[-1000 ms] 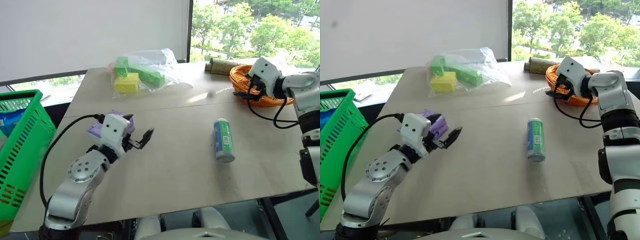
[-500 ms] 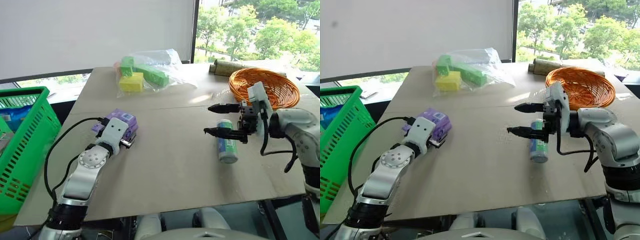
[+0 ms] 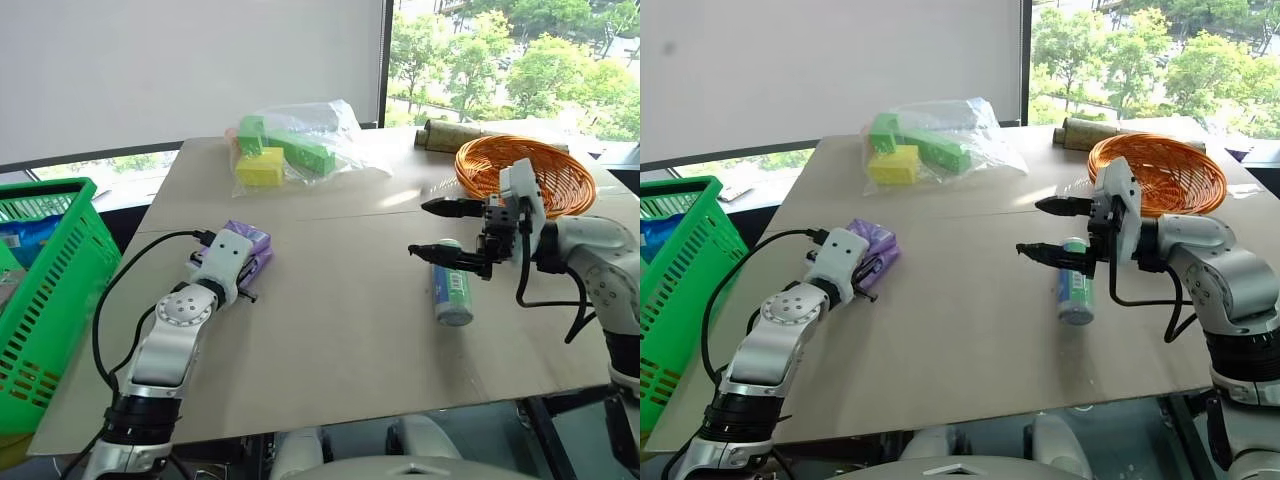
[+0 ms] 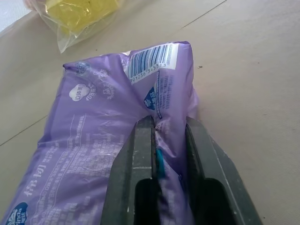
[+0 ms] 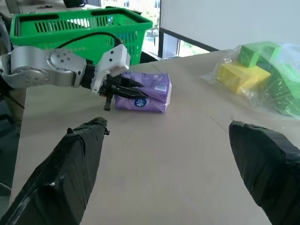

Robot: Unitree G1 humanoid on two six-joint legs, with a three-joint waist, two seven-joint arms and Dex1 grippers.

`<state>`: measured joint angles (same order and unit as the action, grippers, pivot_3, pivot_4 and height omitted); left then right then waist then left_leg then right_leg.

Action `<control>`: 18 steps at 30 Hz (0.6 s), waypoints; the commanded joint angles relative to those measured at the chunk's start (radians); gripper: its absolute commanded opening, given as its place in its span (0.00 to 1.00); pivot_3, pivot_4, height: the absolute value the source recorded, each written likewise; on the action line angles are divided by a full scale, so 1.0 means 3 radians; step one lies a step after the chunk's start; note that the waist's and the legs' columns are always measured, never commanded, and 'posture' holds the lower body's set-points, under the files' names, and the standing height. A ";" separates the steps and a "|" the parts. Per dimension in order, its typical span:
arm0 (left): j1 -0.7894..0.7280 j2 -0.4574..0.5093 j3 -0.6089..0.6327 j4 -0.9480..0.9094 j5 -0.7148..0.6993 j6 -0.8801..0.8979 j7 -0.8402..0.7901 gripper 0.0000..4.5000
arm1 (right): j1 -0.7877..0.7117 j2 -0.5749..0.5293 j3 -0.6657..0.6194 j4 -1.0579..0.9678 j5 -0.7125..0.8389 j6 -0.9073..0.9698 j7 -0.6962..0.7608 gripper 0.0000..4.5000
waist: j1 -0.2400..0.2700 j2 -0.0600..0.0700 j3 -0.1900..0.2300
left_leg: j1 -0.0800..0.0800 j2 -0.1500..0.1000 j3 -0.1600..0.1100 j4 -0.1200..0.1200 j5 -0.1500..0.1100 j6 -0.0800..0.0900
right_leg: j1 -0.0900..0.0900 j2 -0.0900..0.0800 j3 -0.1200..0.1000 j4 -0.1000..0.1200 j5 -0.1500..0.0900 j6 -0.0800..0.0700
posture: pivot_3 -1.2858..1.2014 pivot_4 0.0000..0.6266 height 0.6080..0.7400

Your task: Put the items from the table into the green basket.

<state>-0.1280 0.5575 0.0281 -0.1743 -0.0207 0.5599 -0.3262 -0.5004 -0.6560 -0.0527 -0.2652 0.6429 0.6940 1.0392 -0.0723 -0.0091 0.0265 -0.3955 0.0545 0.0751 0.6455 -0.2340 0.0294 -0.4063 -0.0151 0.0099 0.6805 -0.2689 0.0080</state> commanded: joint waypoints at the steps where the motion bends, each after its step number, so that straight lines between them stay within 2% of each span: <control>1: -0.0125 0.0030 0.0155 -0.0005 0.0128 -0.0030 0.0172 0.15 | -0.0171 0.0079 0.0006 0.0015 0.0090 -0.0031 -0.0001 1.00 | 0.0003 0.0000 0.0000 | 0.0000 0.0000 0.0000 0.0000 0.0000 0.0000 | 0.0000 0.0000 0.0000 0.0000 0.0000 0.0000 | 0.48 0.00 1.00; 5: -0.0428 0.0211 0.0416 -0.0176 0.0403 -0.0169 0.0511 0.15 | -0.0318 0.0227 0.0070 0.0000 0.0197 0.0000 0.0028 1.00 | 0.0004 -0.0018 0.0013 | -0.0006 0.0001 -0.0003 0.0000 0.0000 0.0000 | -0.0003 0.0003 -0.0002 0.0000 0.0000 0.0000 | 0.48 0.00 1.00; 9: -0.0707 0.0635 0.0784 -0.0364 0.0662 -0.0155 0.0656 0.15 | -0.0560 0.0480 0.0018 0.0003 0.0510 0.0068 -0.0006 1.00 | -0.0004 -0.0028 0.0016 | -0.0014 0.0005 -0.0003 -0.0001 0.0000 -0.0001 | -0.0008 0.0004 -0.0001 -0.0002 0.0001 -0.0001 | 0.48 0.00 1.00; 10: -0.0709 0.0750 0.0890 -0.0383 0.0711 -0.0107 0.0649 0.15 | -0.0608 0.0544 -0.0004 0.0008 0.0589 0.0083 -0.0025 1.00 | -0.0009 -0.0028 0.0016 | -0.0014 0.0006 -0.0001 -0.0001 0.0000 -0.0001 | -0.0008 0.0002 0.0001 -0.0002 0.0001 -0.0001 | 0.51 0.00 1.00; 14: -0.0469 0.1245 0.1318 -0.0367 0.0958 0.0123 0.0504 0.15 | -0.0767 0.0657 -0.0027 0.0073 0.0769 0.0138 -0.0031 1.00 | 0.0008 -0.0027 0.0015 | -0.0012 0.0006 0.0006 -0.0012 -0.0001 0.0000 | -0.0011 -0.0005 0.0004 -0.0004 0.0001 0.0000 | 0.51 0.00 1.00; 18: -0.0153 0.1328 0.1721 -0.0322 0.0994 0.0296 0.0393 0.15 | -0.0826 0.0675 -0.0001 0.0096 0.0835 0.0141 -0.0012 1.00 | 0.0078 -0.0030 0.0015 | -0.0012 0.0006 0.0004 -0.0017 -0.0001 0.0000 | -0.0013 -0.0011 -0.0004 -0.0003 0.0000 0.0000 | 0.52 0.00 1.00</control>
<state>-0.1894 0.9330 0.4749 -0.2605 0.2527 0.6345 -0.1993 -0.7169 -0.4575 -0.0315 -0.2241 0.8682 0.7390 1.0337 -0.0490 -0.0180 0.0308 -0.3992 0.0565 0.0759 0.6406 -0.2344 0.0294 -0.4101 -0.0191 0.0084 0.6800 -0.2688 0.0078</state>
